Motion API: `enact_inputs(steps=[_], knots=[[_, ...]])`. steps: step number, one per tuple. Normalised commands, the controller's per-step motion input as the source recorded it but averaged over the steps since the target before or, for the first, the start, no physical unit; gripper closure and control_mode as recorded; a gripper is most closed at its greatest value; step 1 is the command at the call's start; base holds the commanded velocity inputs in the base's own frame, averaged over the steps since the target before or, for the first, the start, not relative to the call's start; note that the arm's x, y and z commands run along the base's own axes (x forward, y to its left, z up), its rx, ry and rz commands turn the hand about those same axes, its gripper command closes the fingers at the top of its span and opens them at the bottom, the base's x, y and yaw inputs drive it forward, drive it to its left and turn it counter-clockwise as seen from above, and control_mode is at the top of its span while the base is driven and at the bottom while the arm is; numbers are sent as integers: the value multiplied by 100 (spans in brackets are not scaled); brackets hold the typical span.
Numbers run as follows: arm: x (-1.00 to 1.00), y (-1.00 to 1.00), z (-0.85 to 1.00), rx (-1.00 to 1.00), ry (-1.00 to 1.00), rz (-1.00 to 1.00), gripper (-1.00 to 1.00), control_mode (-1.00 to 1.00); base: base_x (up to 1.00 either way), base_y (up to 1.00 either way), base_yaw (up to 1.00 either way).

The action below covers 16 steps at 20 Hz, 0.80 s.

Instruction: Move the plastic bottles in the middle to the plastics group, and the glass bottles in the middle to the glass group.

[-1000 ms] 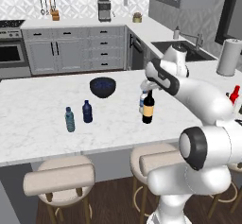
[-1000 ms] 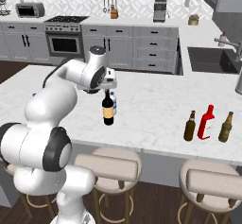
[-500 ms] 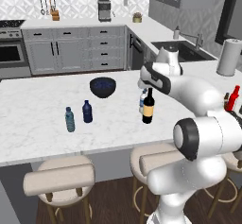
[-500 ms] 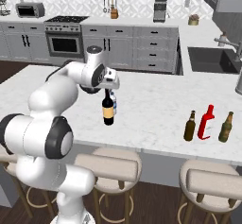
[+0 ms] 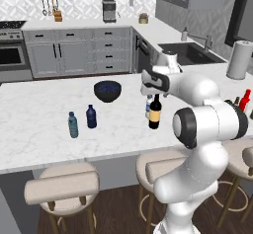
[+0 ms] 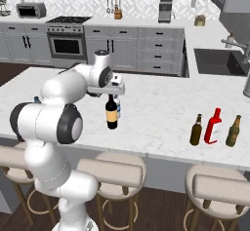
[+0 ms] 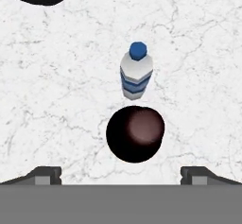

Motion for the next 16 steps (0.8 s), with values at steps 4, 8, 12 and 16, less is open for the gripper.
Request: enact_inputs(steps=[4,8,12,16], knots=[[15,0,-14,-4,0,0,-100,-100,0,0,0],[15,-2,-18,-1,0,0,-100,-100,0,0,0],[15,-6,-19,-1,0,0,-100,-100,0,0,0],[6,-14,-4,0,0,0,-100,-100,0,0,0]])
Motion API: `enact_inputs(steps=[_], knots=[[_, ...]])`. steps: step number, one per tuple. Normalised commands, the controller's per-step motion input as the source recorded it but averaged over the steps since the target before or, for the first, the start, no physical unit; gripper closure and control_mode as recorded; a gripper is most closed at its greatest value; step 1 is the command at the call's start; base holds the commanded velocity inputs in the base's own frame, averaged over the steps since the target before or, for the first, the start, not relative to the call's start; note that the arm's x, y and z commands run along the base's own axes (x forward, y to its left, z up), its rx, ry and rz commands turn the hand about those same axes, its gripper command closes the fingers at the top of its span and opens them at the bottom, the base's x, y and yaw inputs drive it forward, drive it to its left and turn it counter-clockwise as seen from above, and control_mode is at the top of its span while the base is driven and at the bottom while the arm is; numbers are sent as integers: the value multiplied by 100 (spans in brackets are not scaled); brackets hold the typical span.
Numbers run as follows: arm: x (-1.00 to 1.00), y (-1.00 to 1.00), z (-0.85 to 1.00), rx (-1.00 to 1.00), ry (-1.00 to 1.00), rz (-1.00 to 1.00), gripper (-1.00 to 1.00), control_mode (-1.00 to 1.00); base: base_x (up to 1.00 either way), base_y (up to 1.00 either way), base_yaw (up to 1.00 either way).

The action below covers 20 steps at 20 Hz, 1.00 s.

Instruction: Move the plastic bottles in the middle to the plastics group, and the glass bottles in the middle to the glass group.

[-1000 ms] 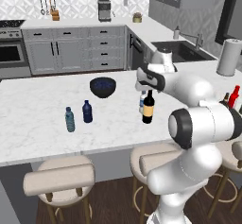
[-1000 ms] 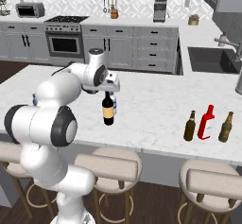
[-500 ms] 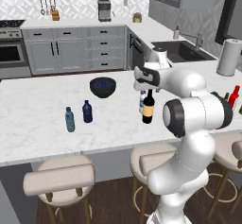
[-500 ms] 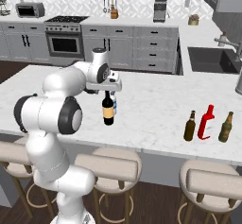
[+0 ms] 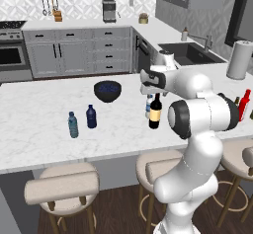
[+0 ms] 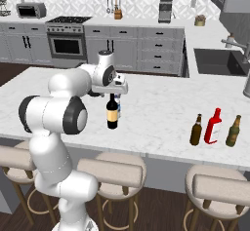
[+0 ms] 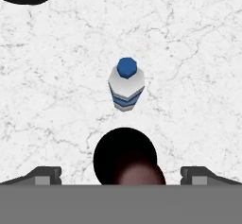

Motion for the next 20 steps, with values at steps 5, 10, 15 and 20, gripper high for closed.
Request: enact_inputs(steps=[5,10,15,20], knots=[[0,-9,-1,0,0,0,-100,-100,0,0,0],[0,0,-6,0,-1,0,-100,-100,0,0,0],[0,0,0,-1,-6,0,-100,-100,0,0,0],[0,0,-1,-4,-7,-1,-100,-100,0,0,0]])
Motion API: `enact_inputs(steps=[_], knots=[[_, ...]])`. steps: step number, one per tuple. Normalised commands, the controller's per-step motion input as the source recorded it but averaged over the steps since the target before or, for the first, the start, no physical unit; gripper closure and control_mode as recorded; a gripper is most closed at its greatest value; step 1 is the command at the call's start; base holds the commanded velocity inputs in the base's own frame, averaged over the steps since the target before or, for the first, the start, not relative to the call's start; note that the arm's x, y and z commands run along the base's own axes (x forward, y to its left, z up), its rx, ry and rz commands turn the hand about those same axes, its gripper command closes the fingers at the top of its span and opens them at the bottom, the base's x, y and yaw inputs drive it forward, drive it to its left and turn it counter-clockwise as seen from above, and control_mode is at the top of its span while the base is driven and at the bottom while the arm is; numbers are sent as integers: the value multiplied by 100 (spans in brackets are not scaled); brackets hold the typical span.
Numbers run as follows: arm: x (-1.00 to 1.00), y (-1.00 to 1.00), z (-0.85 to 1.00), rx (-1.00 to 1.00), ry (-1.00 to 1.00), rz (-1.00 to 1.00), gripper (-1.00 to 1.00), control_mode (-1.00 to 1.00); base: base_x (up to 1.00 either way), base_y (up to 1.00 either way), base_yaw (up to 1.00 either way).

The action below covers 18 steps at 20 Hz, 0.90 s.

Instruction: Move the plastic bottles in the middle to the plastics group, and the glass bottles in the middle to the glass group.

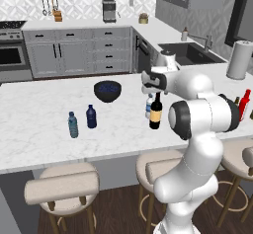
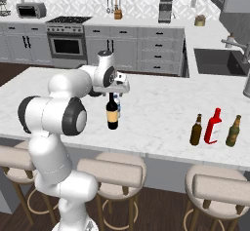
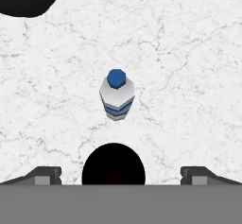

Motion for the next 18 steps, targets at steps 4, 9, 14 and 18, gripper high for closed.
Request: enact_inputs(steps=[4,9,14,18], knots=[[0,0,-8,0,-1,-2,-100,-100,0,0,0],[0,3,-15,0,0,-3,100,-100,0,0,0],[0,-1,-9,0,0,0,100,-100,0,0,0],[-5,-16,0,0,0,0,100,-100,0,0,0]])
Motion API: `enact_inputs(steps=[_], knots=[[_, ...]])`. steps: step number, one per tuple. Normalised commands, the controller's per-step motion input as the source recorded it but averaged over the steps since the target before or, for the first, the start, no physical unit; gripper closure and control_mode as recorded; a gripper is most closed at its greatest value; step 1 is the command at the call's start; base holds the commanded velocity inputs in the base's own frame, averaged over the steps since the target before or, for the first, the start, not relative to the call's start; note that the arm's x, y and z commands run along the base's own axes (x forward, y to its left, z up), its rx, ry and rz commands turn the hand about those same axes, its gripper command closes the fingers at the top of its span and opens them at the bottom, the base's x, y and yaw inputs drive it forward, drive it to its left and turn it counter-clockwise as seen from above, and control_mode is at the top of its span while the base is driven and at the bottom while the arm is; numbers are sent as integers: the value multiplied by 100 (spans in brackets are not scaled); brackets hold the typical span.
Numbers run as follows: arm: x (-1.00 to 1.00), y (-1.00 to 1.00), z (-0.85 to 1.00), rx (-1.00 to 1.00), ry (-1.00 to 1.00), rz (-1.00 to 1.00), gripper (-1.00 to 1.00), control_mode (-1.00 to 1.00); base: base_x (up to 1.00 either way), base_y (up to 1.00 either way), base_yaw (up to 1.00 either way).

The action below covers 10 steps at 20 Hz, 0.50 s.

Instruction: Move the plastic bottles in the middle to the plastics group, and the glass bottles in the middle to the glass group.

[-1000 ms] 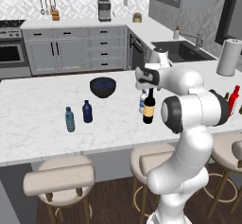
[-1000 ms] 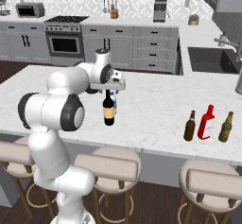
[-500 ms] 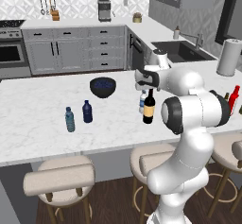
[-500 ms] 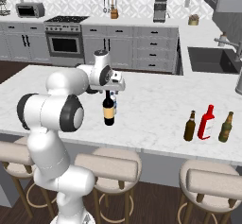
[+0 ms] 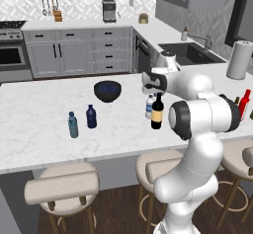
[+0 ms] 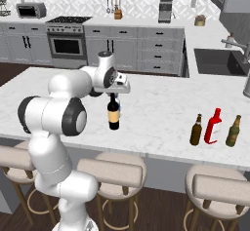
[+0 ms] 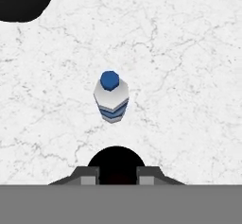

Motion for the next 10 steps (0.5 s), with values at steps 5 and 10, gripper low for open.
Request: enact_inputs(steps=[5,10], knots=[[-27,-35,18,0,0,0,100,-100,0,0,0],[-29,-64,20,0,0,0,100,-100,0,0,0]])
